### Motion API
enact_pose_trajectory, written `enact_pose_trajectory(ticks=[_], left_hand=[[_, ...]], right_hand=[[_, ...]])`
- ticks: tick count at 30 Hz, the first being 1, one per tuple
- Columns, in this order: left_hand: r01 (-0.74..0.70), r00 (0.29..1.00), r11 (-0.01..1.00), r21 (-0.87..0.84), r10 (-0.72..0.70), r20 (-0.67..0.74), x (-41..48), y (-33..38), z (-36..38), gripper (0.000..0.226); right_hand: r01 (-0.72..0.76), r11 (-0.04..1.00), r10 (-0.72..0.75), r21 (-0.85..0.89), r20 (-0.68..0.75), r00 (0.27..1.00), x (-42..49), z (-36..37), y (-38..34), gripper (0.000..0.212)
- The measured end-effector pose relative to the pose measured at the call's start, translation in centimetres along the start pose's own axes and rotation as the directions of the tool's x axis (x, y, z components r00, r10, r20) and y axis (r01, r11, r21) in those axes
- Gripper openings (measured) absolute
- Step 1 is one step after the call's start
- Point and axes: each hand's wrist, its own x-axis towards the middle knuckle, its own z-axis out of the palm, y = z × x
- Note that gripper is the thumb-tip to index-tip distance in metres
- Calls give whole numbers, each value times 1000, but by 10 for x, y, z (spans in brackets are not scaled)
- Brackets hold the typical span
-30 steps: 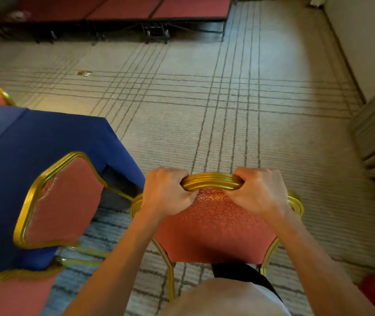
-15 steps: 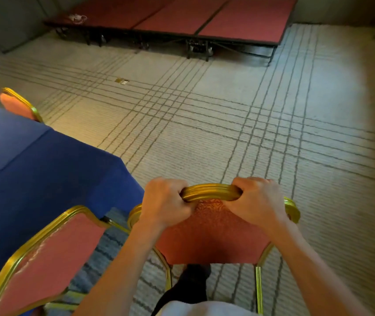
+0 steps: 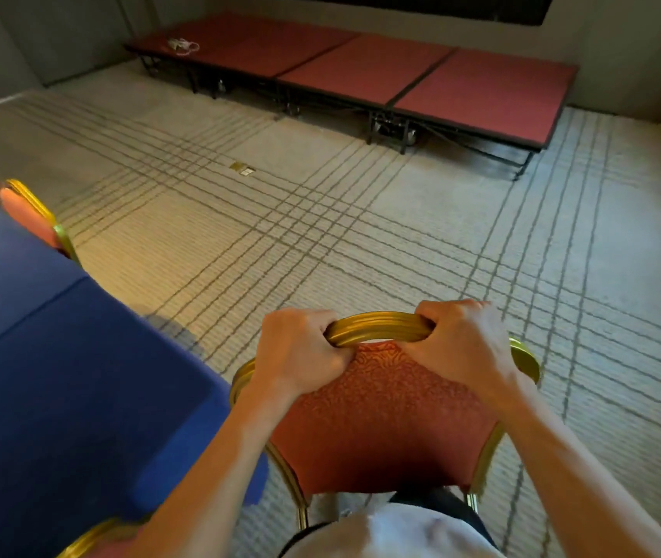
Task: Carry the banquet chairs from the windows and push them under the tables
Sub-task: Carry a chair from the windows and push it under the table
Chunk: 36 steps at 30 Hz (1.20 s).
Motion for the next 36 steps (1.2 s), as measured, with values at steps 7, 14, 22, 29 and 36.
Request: enact_pose_trajectory(ticks=[7, 14, 22, 29, 36], left_hand=[[64, 997, 998, 19, -63, -33, 99, -63, 27, 34], [112, 994, 987, 113, -109, -30, 209, -138, 74, 38], [227, 973, 943, 243, -208, -101, 301, -199, 70, 40], [317, 945, 900, 300, -274, -178, 368, -281, 71, 41], [351, 932, 878, 327, -293, -214, 437, -398, 88, 41]], right_hand=[[116, 989, -113, 91, -31, 993, 129, 59, 21, 40], [201, 954, -202, 223, -17, 979, 270, 141, 53, 40], [336, 895, -350, 293, -4, 937, 419, 189, 44, 44], [460, 819, -490, 342, -1, 872, 547, 243, 9, 43], [518, 799, -552, 307, 30, 833, 663, 315, -40, 50]])
